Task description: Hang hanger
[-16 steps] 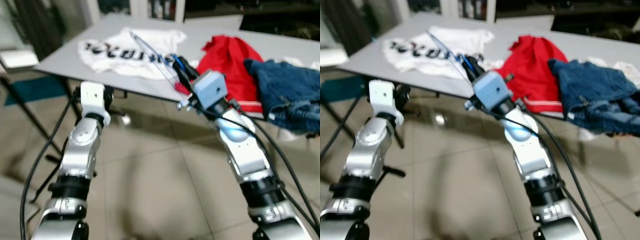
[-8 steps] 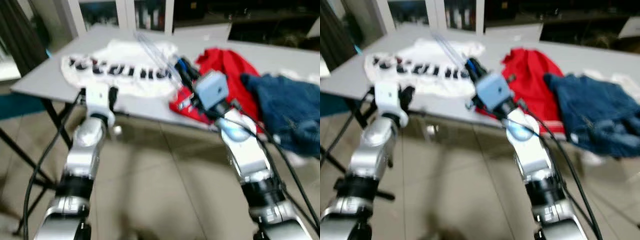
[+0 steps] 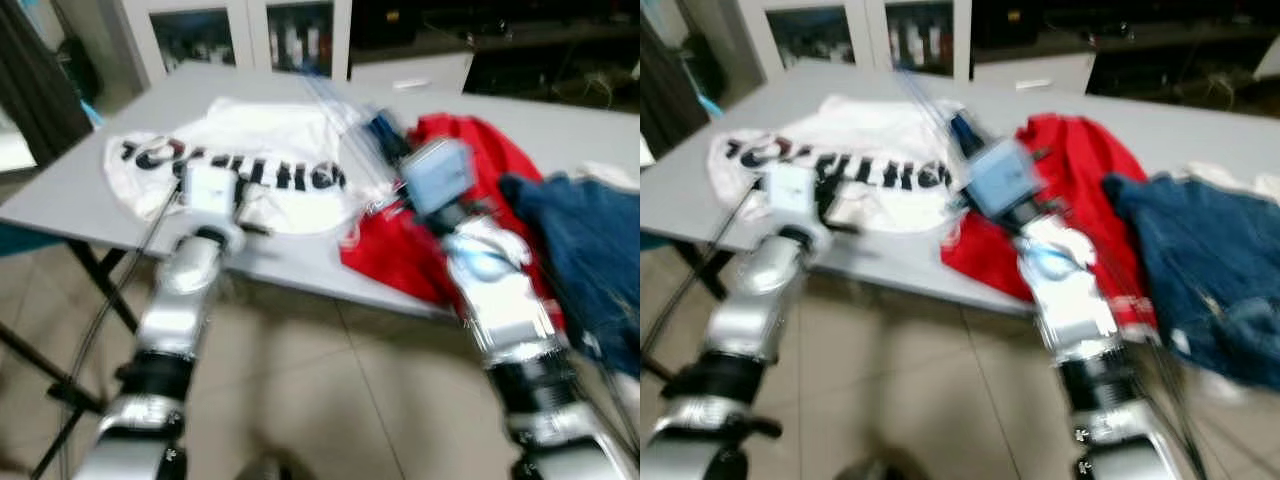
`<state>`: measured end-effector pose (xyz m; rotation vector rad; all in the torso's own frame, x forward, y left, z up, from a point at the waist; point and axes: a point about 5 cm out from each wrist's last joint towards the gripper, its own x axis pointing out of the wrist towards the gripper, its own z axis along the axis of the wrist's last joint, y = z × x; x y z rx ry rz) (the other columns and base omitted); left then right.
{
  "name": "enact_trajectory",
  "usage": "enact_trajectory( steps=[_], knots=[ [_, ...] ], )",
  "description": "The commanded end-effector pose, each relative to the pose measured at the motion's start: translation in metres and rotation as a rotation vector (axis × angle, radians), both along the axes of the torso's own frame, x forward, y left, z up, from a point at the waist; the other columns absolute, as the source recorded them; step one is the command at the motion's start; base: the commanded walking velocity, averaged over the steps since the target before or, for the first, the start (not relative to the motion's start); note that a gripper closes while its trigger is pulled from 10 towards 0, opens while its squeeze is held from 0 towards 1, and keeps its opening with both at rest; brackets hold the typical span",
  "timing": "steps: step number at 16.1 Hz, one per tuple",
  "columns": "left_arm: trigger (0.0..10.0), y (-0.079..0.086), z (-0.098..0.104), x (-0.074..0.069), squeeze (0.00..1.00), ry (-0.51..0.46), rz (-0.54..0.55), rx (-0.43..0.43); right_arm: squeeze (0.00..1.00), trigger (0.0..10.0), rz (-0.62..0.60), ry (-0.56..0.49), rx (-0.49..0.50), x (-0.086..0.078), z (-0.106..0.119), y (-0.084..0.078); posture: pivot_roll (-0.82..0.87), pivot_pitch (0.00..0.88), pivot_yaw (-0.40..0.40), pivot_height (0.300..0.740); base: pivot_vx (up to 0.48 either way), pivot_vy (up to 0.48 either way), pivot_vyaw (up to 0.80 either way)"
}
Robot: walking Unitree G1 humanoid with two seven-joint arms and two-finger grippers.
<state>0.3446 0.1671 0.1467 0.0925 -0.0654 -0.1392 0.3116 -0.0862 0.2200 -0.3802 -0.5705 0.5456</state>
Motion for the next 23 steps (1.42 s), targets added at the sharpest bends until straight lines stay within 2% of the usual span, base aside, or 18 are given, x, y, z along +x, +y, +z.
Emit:
enact_trajectory(
  steps=[1,5,14,23],
  knots=[
    [10.0,-0.0068,0.0051,0.0007,0.0,-0.019,-0.02,0.005,0.0,10.0,-0.022,-0.014,0.004,0.0009,0.0047,-0.0099,0.0,0.0,0.025,0.74,0.458,0.0,0.0],
    [10.0,-0.0074,0.0048,0.0007,0.0,-0.014,-0.023,-0.002,0.0,10.0,-0.022,-0.011,0.003,0.0009,0.0049,-0.0099,0.0,0.0,0.025,0.74,0.161,0.0,0.0],
    [10.0,-0.0089,0.004,0.0007,0.0,-0.009,-0.027,-0.004,0.0,10.0,-0.024,-0.003,0.001,0.0003,0.0033,-0.0104,0.0,0.0,0.026,0.74,0.029,0.445,0.0],
    [10.0,-0.0092,0.0041,0.0009,0.0,-0.01,-0.03,0.003,0.0,10.0,-0.025,-0.003,0.002,0.0006,0.0032,-0.0096,0.0,0.0,0.028,0.74,0.027,0.0,0.0]
  ],
)
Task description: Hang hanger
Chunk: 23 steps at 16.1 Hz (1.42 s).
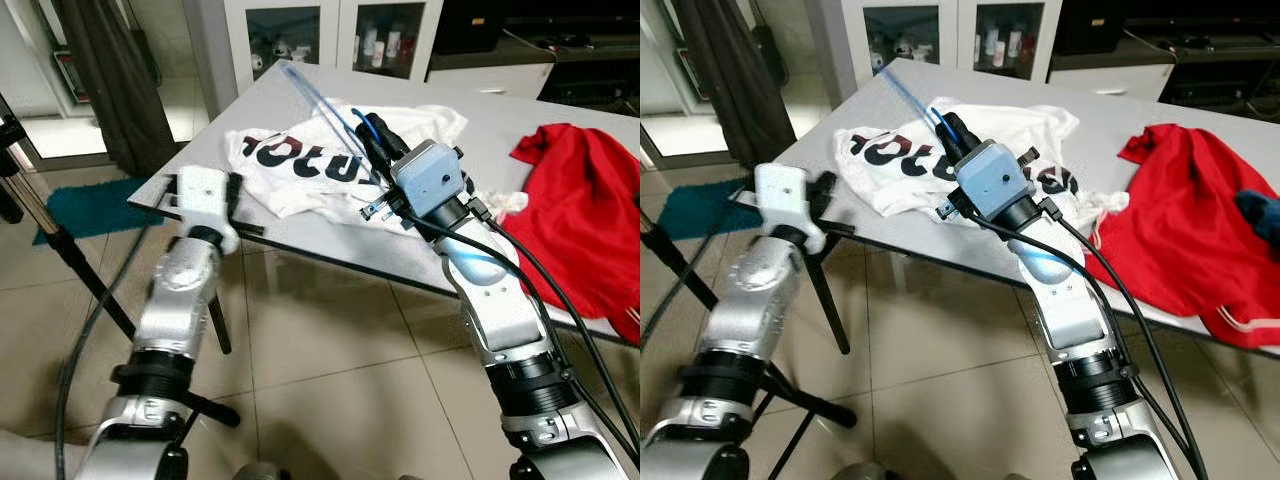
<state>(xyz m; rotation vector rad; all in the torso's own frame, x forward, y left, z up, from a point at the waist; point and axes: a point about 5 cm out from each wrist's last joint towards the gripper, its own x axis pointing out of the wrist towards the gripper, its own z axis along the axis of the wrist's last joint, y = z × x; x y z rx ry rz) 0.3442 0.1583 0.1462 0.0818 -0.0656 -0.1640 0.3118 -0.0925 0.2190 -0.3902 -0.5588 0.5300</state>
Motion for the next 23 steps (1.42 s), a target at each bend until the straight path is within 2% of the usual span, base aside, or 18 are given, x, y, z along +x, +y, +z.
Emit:
enact_trajectory(
  steps=[1,4,6,7,23],
  knots=[
    [10.0,-0.0004,0.0046,0.0013,0.0,-0.012,-0.005,0.013,0.0,10.0,-0.006,-0.009,0.01,0.0003,0.004,-0.0033,0.0,0.0,0.029,0.74,0.0,0.0,0.0],
    [10.0,-0.0001,0.0046,0.0016,0.0,-0.01,-0.003,0.012,0.0,10.0,-0.003,-0.009,0.005,0.0003,0.0038,-0.0032,0.0,0.0,0.028,0.74,0.0,0.0,0.0],
    [10.0,0.0005,0.0039,0.0015,0.0,-0.006,-0.001,0.013,0.0,10.0,0.019,-0.056,-0.094,0.0005,0.0054,-0.0029,0.0,0.0,0.025,0.74,0.0,0.0,0.0],
    [10.0,0.0004,0.0038,0.0015,0.0,-0.005,-0.001,0.013,0.0,10.0,0.017,-0.065,-0.105,0.001,0.0065,-0.0039,0.0,0.0,0.024,0.74,0.319,0.0,0.0],
    [10.0,0.0,0.004,0.0022,0.0,-0.009,0.002,0.013,0.0,10.0,0.026,-0.091,-0.13,0.0022,0.0074,-0.0014,0.0,0.0,0.021,0.74,0.405,0.0,0.0]
  ],
)
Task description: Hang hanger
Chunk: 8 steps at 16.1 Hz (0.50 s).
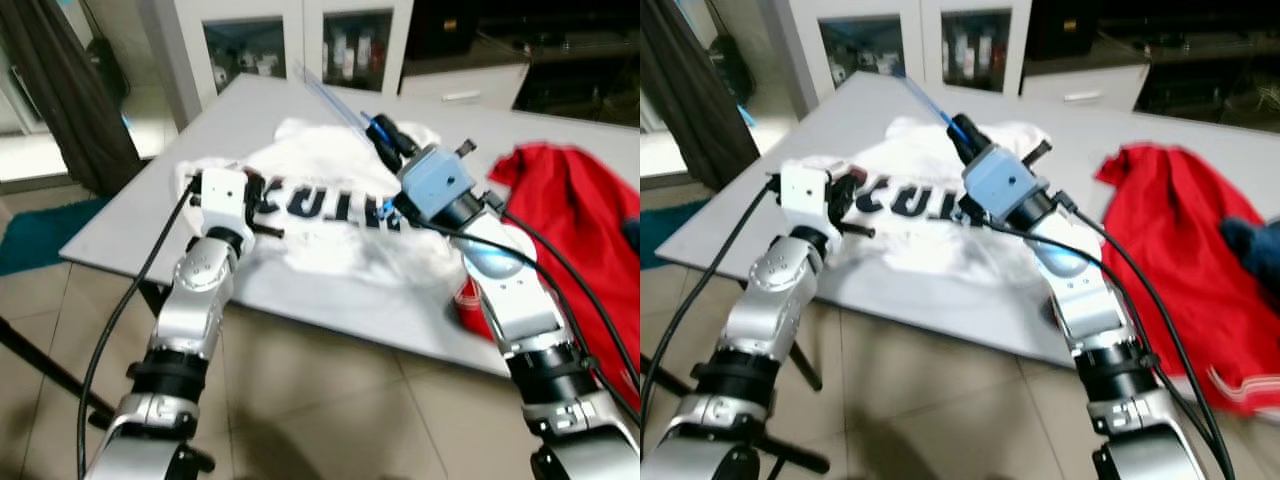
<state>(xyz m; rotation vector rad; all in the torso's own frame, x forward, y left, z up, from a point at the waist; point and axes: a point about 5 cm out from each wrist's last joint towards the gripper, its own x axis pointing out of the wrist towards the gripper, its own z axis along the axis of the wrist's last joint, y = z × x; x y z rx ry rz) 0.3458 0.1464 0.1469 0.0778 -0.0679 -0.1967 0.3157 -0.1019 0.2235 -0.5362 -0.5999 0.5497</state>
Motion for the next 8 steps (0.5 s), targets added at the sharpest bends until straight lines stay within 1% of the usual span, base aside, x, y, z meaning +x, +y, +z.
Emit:
enact_trajectory(
  steps=[1,6,8],
  knots=[
    [10.0,0.0118,0.0035,0.0006,0.0,-0.01,0.035,0.016,0.0,10.0,0.031,-0.013,-0.002,-0.0016,0.003,0.0078,0.0,0.0,0.021,0.74,0.337,0.0,0.0],
    [10.0,0.0107,0.0037,-0.0005,0.0,-0.014,0.023,0.009,0.0,10.0,0.033,-0.015,-0.005,-0.0015,0.0026,0.0079,0.0,0.0,0.022,0.74,0.0,0.0,0.0],
    [10.0,0.0088,0.0027,-0.0013,0.0,-0.006,-0.006,0.029,0.0,10.0,0.033,-0.013,-0.004,-0.002,0.0023,0.008,0.0,0.0,0.025,0.74,0.0,0.0,0.0]
  ],
)
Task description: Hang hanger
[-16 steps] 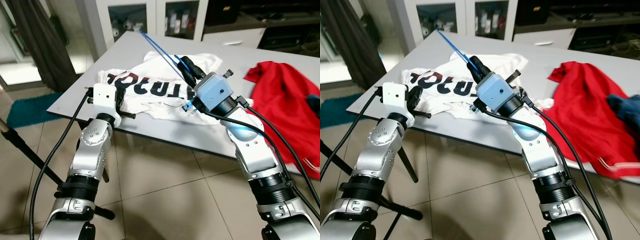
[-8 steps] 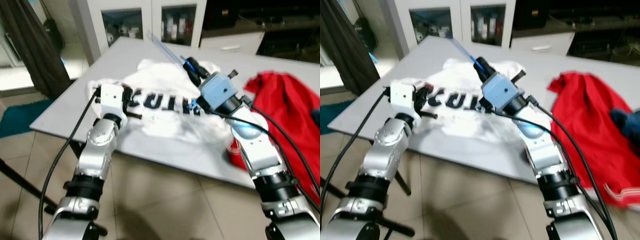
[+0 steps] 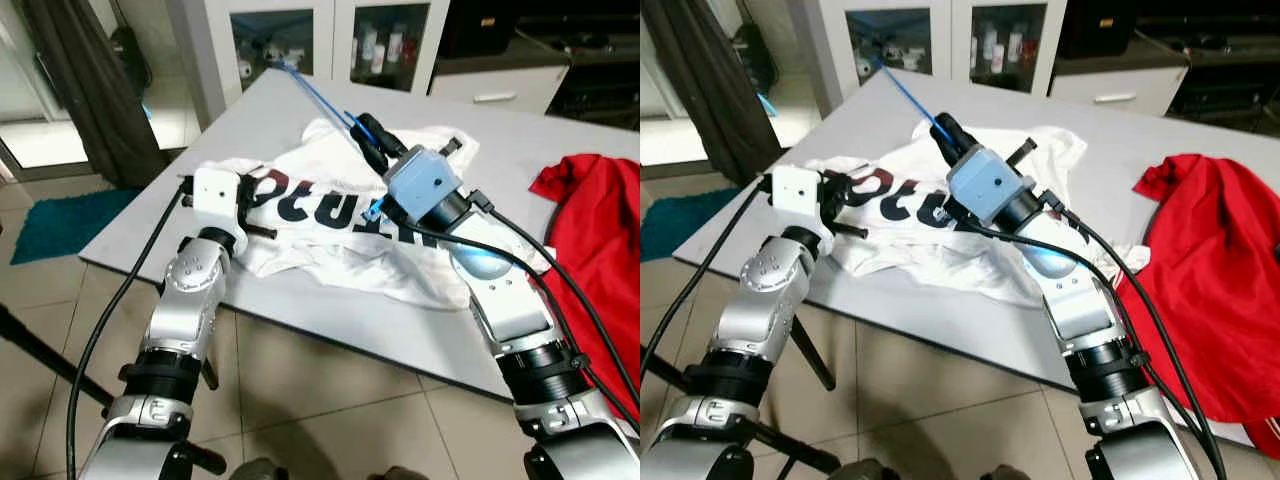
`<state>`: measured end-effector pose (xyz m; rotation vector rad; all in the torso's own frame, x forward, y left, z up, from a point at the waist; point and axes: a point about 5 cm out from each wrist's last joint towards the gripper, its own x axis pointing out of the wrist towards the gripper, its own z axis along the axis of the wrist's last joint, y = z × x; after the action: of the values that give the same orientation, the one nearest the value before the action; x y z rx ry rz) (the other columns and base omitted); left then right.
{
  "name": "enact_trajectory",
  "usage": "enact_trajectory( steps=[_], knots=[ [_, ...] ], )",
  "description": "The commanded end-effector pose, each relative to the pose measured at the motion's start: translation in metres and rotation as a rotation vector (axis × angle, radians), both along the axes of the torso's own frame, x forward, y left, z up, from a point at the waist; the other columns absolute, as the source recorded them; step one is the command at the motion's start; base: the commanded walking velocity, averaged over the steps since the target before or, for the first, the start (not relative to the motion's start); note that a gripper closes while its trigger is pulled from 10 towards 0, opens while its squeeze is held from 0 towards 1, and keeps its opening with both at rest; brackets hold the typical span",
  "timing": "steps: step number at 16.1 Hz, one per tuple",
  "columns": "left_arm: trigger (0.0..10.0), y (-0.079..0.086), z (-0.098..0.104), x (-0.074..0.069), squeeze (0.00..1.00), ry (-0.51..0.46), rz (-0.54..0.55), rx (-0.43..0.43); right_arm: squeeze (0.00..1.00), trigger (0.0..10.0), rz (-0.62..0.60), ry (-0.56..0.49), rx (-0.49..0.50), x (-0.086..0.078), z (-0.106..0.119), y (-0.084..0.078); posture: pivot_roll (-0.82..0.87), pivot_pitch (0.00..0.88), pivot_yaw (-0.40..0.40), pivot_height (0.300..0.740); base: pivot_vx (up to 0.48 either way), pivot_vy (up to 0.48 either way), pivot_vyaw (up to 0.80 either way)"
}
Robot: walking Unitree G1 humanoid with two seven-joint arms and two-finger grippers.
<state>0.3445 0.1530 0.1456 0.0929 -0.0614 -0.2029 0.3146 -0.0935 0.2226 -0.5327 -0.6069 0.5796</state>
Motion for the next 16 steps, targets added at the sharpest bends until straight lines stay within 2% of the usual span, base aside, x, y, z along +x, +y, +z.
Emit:
enact_trajectory(
  steps=[1,6,7,8,10,13,16],
  knots=[
    [10.0,0.001,0.003,0.0,0.0,-0.004,-0.027,0.026,0.0,10.0,0.004,-0.013,0.001,-0.001,0.003,0.0,0.0,0.0,0.026,0.74,0.0,0.0,0.0],
    [10.0,0.008,-0.009,-0.004,0.0,0.11,-0.157,0.138,0.0,10.0,0.004,-0.011,0.004,-0.001,0.003,0.0,0.0,0.0,0.029,0.74,0.0,0.0,0.0],
    [10.0,0.018,-0.023,-0.007,0.0,0.207,-0.248,0.257,0.0,10.0,0.005,-0.011,0.006,-0.001,0.003,0.001,0.0,0.0,0.031,0.74,0.0,0.0,0.0],
    [10.0,0.022,-0.026,-0.007,0.0,0.233,-0.272,0.278,0.0,10.0,0.006,-0.011,0.008,-0.001,0.003,0.002,0.01,0.0,0.032,0.74,0.0,0.0,0.0],
    [10.0,0.027,-0.027,-0.003,0.0,0.246,-0.273,0.288,0.0,10.0,0.008,-0.011,0.009,-0.001,0.003,0.002,0.01,0.0,0.033,0.74,0.0,0.0,0.0],
    [10.0,0.039,-0.021,0.009,0.0,0.241,-0.251,0.28,0.0,10.0,0.01,-0.01,0.012,-0.004,0.004,0.002,0.0,0.0,0.035,0.74,0.0,0.0,0.0],
    [10.0,0.043,-0.021,0.013,0.0,0.242,-0.275,0.283,0.0,10.0,0.004,0.006,0.006,-0.01,0.0,-0.002,-0.02,0.041,0.036,0.74,0.0,0.0,0.0]
  ],
)
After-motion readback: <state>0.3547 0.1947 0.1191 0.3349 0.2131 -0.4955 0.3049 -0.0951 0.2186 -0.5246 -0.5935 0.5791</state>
